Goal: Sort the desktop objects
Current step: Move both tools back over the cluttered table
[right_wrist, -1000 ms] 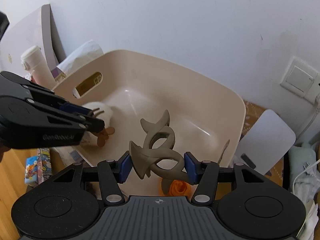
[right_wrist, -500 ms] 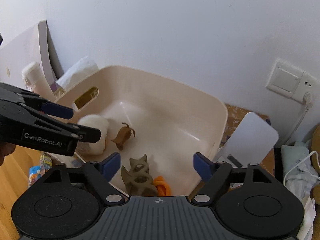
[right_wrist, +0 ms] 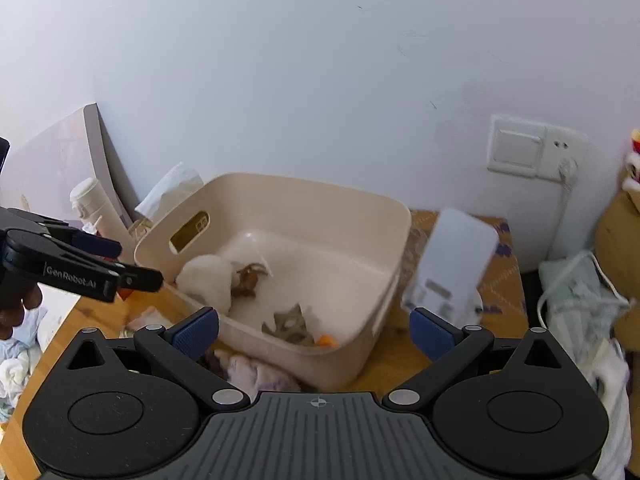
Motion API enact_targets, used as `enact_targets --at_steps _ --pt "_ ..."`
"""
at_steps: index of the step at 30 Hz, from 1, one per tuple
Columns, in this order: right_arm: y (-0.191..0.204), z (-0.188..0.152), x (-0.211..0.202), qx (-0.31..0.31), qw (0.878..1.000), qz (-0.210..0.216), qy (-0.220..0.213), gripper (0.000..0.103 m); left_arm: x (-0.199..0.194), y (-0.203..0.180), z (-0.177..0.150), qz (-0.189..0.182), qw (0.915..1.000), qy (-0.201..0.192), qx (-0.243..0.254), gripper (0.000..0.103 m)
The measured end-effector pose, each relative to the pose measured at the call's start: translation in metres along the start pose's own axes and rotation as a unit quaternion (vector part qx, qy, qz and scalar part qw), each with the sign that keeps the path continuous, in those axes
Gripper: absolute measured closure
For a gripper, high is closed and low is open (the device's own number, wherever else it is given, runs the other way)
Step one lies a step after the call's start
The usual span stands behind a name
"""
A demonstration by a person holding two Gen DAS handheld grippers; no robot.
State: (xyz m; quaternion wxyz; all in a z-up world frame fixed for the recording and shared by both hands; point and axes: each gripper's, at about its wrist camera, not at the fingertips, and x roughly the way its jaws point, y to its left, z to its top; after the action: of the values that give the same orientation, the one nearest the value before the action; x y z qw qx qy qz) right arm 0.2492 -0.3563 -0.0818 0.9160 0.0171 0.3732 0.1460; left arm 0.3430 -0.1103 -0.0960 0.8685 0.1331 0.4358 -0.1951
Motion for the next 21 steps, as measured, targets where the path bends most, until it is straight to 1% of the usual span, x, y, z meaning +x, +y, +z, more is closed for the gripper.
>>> enact_targets --at_steps 3,7,13,16,21 --pt "-0.003 -0.015 -0.010 0.012 1.000 0.000 0.005 0.000 -0.006 0.003 -0.014 0.007 1.0000 0.000 -0.003 0.018" --pt "-0.007 -0.034 -0.018 0.023 1.000 -0.005 0.021 0.000 -0.015 0.005 -0.032 0.000 1.0000 0.005 -0.007 0.017" --pt "-0.011 -0.057 -0.025 0.036 0.999 -0.009 0.036 0.000 -0.020 0.005 -0.058 0.002 0.9998 0.019 0.001 0.017" --pt "-0.007 -0.067 -0.027 0.041 0.998 -0.005 0.040 0.000 -0.019 0.007 -0.070 0.001 0.9995 0.031 0.006 0.017" --pt "0.015 -0.085 -0.034 0.033 0.999 0.005 0.027 0.000 -0.017 0.011 -0.089 0.006 0.9987 0.050 0.012 0.017"
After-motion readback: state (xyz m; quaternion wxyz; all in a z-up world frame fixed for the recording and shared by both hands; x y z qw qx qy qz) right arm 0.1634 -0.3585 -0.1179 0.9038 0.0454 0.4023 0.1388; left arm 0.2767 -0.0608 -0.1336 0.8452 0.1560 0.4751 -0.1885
